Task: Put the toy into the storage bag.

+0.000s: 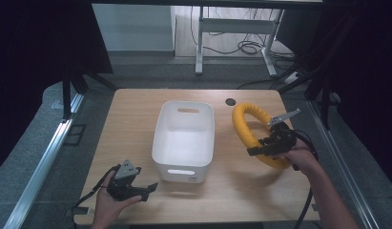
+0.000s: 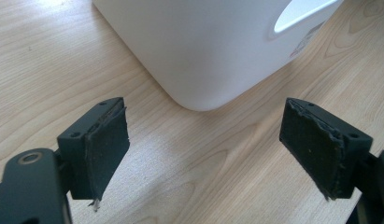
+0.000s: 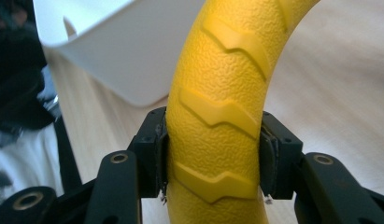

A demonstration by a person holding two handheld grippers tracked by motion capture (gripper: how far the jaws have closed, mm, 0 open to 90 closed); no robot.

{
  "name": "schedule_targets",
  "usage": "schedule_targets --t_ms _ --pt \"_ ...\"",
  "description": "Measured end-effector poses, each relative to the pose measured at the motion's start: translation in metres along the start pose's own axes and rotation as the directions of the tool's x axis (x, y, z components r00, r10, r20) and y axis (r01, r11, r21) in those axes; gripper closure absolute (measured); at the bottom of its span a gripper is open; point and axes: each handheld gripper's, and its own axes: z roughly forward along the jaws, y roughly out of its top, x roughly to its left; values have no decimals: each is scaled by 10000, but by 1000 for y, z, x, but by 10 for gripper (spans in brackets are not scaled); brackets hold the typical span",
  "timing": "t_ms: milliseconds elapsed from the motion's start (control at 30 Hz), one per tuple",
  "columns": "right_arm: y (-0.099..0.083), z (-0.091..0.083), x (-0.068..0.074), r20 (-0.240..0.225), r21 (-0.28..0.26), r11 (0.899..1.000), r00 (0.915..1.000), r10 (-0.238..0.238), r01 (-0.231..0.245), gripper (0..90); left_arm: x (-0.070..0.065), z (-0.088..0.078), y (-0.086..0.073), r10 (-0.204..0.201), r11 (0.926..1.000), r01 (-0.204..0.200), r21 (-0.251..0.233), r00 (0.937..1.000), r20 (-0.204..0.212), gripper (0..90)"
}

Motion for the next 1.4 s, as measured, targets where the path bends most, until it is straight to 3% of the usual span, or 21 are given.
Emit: schedule_targets --t_ms 133,300,733,867,900,933,967,1000,1033,1133,1200,1233,1300,1333,1367,1400 --pt "4 -15 3 269 -745 9970 9995 -172 192 516 0 -1 0 -17 10000 17 -33 10000 26 158" --pt "11 -33 11 -216 -1684 9851 9990 -401 359 516 0 -1 0 -4 10000 5 -40 10000 52 158" --pt "16 -35 22 -552 -2524 9672 9975 -452 298 514 0 0 0 -3 10000 3 15 10000 47 158" --pt "18 -32 25 -610 -2928 9559 9973 -416 220 514 0 0 0 -11 10000 11 -8 10000 25 158" --pt "18 -32 27 -622 -3252 9456 9975 -341 120 514 0 -1 0 -1 10000 1 -14 10000 25 158" --pt "18 -32 27 -622 -3252 9456 9975 -341 120 514 0 -1 0 -1 10000 1 -14 10000 25 158" --pt "18 -32 29 -613 -3597 9331 9977 -296 56 513 1 -1 0 20 10000 -20 16 10000 17 158" --pt "18 -32 29 -613 -3597 9331 9977 -296 56 513 1 -1 0 20 10000 -20 16 10000 17 158" --pt "17 -31 32 -539 -3872 9220 9983 -231 4 514 1 0 0 27 10000 -27 14 10000 24 158" --pt "17 -28 35 -352 -4064 9137 9992 -168 10 513 0 0 0 30 10000 -31 41 10000 24 158" --pt "16 -25 38 -169 -4400 8980 9998 -88 5 512 0 0 0 30 10000 -30 47 10000 13 158" --pt "16 -25 38 -169 -4400 8980 9998 -88 5 512 0 0 0 30 10000 -30 47 10000 13 158" --pt "15 -24 40 -123 -4729 8810 9999 77 -126 512 0 0 0 37 10000 -37 46 10000 21 158" --pt "14 -23 41 -79 -4996 8660 9998 188 -202 512 0 0 0 72 10000 -72 64 10000 17 158" --pt "13 -22 43 8 -5350 8444 9994 344 -286 512 0 1 0 77 9999 -77 71 10000 14 158" --pt "13 -22 44 16 -5509 8338 9991 434 -354 512 0 1 0 62 10000 -62 76 10000 27 158"
